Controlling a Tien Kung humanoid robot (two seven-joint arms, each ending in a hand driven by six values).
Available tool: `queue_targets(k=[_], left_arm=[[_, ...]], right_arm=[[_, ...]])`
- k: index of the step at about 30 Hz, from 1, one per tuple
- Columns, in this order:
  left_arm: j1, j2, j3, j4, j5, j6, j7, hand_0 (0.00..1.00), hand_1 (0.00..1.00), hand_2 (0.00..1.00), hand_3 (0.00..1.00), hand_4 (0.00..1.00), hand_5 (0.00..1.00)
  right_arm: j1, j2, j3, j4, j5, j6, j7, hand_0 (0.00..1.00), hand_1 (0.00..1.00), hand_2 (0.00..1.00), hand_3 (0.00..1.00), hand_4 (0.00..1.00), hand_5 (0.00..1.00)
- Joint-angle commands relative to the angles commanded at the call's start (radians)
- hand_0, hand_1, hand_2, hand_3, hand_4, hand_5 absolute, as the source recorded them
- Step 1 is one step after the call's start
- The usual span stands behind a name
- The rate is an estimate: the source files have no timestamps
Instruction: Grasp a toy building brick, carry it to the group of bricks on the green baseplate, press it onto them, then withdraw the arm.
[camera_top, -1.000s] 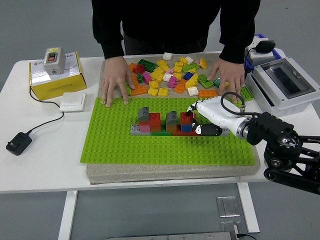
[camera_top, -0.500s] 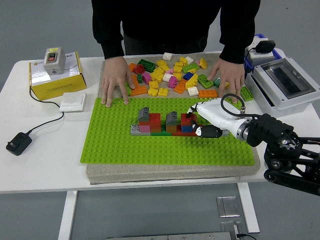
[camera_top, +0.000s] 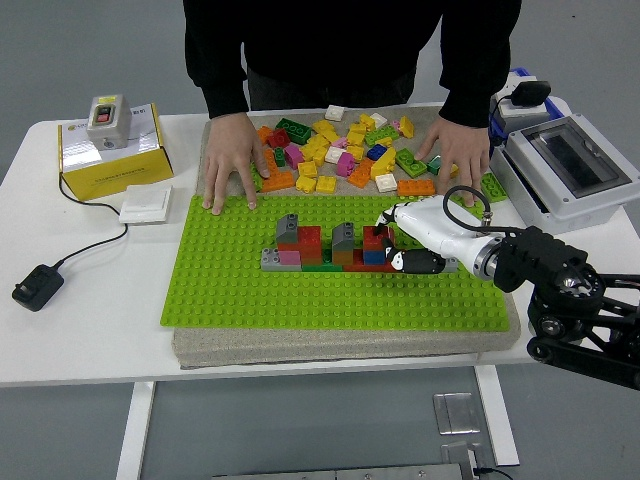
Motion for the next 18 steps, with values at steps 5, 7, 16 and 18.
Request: queue_targets(k=[5, 7, 16, 18], left_arm=[[0.0, 0.0, 0.001, 0.0, -0.002, 0.0, 0.0, 0.608, 0.592, 0.518, 0.588, 0.115, 0.707], [-0.001, 0.0, 0.002, 0.0, -0.002, -0.001, -0.001, 0.608, 0.593, 0.517, 0.588, 0.115, 0.706], [0.0, 0.001, 0.004, 0.0, -0.003, -0.001, -0.001, 0.608, 0.593, 0.517, 0.587, 0.116, 0.708], [0.001, 0.001, 0.005, 0.0, -0.004, -0.001, -0.001, 0.608, 0.592, 0.517, 0.587, 0.115, 0.707]], right_arm=[[-0.001, 0.002, -0.002, -0.003, 0.002, -0.003, 0.003, 0.088, 0.164, 0.748, 0.697, 0.275, 0.49], [-0.002, 0.003, -0.002, -0.003, 0.003, -0.004, 0.003, 0.088, 0.161, 0.745, 0.697, 0.277, 0.492], [-0.007, 0.01, -0.013, -0.01, 0.01, -0.006, 0.005, 0.088, 0.162, 0.744, 0.696, 0.276, 0.494], [-0.008, 0.011, -0.017, -0.011, 0.011, -0.006, 0.005, 0.085, 0.161, 0.742, 0.696, 0.277, 0.495]])
